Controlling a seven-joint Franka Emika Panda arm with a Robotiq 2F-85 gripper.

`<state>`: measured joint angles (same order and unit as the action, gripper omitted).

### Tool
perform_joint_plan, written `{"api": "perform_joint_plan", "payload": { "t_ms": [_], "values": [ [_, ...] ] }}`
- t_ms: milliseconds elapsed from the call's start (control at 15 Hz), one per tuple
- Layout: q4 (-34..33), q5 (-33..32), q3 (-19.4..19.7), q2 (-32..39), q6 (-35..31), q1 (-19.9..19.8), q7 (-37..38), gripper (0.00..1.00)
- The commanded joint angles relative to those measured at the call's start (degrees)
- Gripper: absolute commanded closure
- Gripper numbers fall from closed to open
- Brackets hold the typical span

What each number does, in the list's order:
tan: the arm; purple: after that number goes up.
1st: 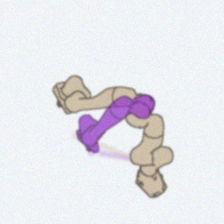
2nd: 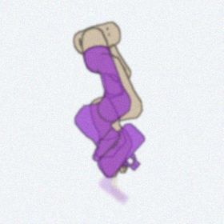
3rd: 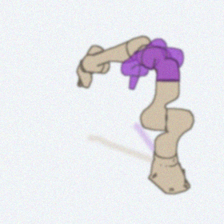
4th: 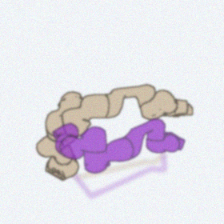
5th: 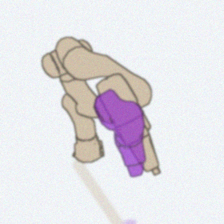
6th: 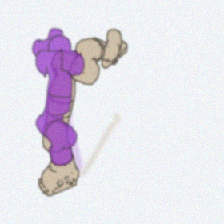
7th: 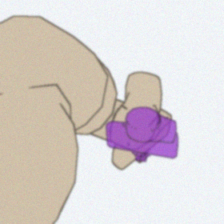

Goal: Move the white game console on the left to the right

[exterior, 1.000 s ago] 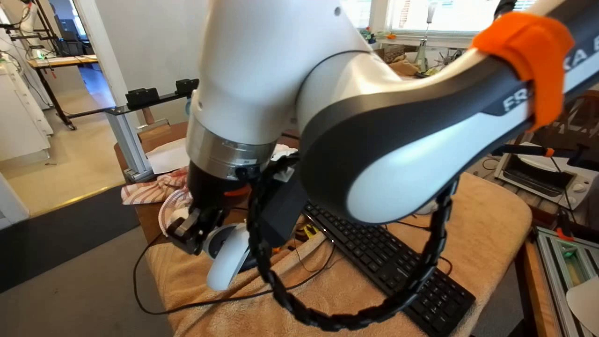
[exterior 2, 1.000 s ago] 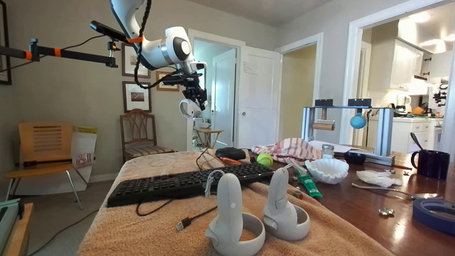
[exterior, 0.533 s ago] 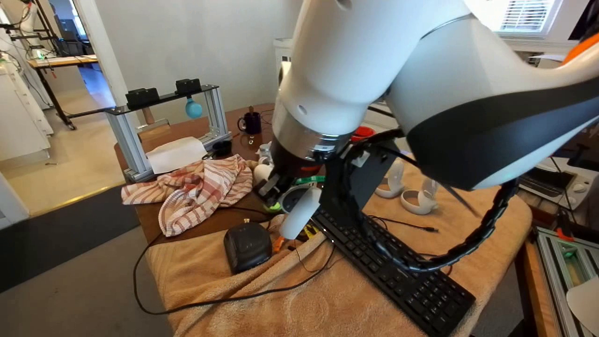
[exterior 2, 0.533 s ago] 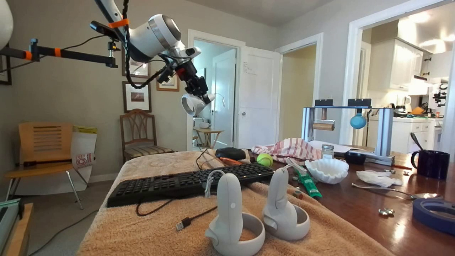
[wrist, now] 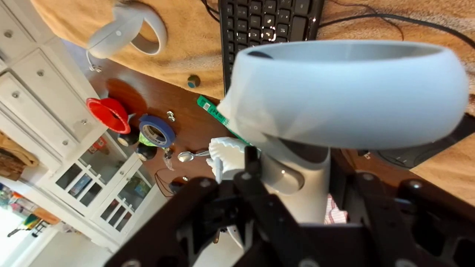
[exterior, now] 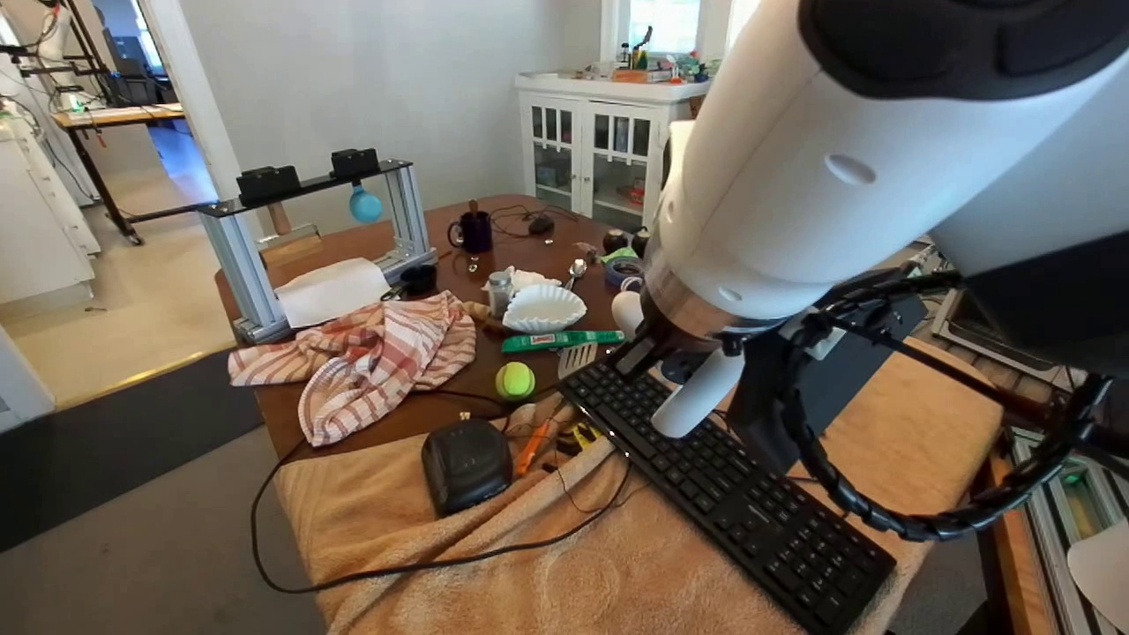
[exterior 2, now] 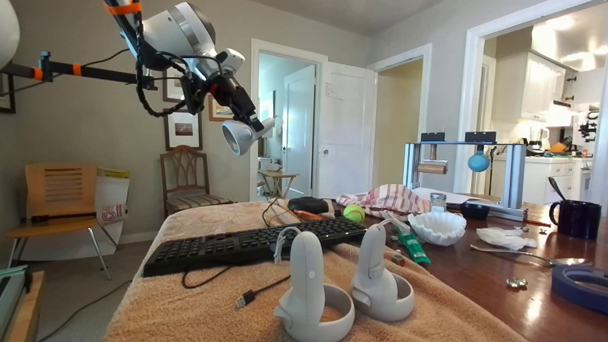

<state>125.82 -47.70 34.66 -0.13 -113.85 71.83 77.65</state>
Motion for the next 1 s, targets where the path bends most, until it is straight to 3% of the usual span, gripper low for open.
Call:
{"api": "perform_joint_plan", "payload": {
  "t_ms": [0, 400, 467, 533, 733, 933],
  "values": [
    [-0.4, 0.1, -12.4, 0.4, 0.0, -12.6, -0.1, 0.54],
    [-0.5, 0.0, -13.1, 0.5, -0.2, -13.7, -0.3, 0.54],
    [-0.5, 0.0, -13.1, 0.5, -0.2, -13.7, -0.3, 0.79],
    [-0.2, 0.8, -15.1, 0.5, 0.4, -15.9, -0.2, 0.79],
    [1.5, 0.5, -26.1, -0.6, 12.2, -25.6, 6.1, 0.79],
    [4.7, 3.4, -34.7, -2.8, 22.6, -33.1, 10.5, 0.79]
  ]
}}
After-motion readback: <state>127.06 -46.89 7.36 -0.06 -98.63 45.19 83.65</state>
